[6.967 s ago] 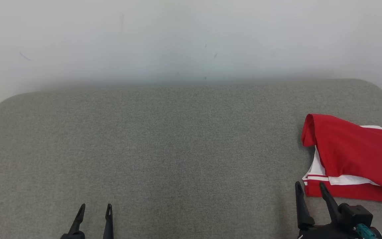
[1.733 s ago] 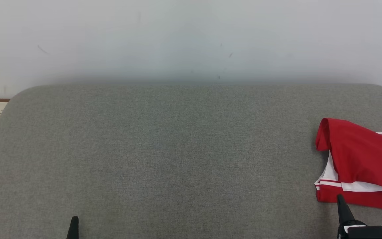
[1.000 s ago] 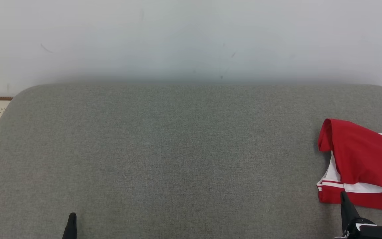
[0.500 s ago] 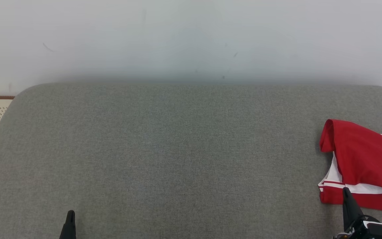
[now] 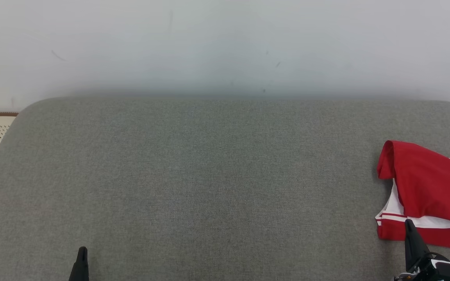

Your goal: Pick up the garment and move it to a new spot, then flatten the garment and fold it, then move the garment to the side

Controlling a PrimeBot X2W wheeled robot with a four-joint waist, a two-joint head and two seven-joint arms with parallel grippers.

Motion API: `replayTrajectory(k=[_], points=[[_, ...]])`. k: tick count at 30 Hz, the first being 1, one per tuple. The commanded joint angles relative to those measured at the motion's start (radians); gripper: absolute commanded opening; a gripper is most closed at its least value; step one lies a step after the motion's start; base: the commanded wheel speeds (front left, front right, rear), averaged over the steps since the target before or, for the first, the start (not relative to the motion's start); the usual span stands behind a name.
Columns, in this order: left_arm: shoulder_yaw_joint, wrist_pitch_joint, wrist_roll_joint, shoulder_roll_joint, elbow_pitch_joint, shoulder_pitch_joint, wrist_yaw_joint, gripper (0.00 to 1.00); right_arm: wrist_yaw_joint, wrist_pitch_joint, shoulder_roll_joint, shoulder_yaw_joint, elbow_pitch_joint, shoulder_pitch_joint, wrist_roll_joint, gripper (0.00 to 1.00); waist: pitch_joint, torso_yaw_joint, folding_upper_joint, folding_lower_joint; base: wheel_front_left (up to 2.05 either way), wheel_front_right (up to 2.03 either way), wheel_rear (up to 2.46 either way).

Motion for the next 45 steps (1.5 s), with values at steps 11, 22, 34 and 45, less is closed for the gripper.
replayTrajectory(k=[11, 22, 34, 45], points=[[0.003, 0.001, -0.002, 0.002, -0.002, -0.001, -0.003, 0.0, 0.0, 0.003, 0.002, -0.001, -0.001, 0.002, 0.002, 0.0, 0.0, 0.0, 0.0, 0.0, 0.0, 0.0, 0.0], [0.003, 0.001, -0.002, 0.002, -0.002, -0.001, -0.003, 0.0, 0.0, 0.003, 0.002, -0.001, -0.001, 0.002, 0.002, 0.0, 0.0, 0.0, 0.0, 0.0, 0.0, 0.0, 0.0], [0.003, 0.001, -0.002, 0.002, -0.002, -0.001, -0.003, 0.0, 0.0, 0.003, 0.002, 0.0, -0.001, 0.002, 0.002, 0.0, 0.0, 0.0, 0.0, 0.0, 0.0, 0.0, 0.0], [0.003, 0.001, -0.002, 0.002, -0.002, -0.001, -0.003, 0.0, 0.0, 0.003, 0.002, -0.001, -0.001, 0.002, 0.002, 0.0, 0.0, 0.0, 0.0, 0.0, 0.0, 0.0, 0.0]])
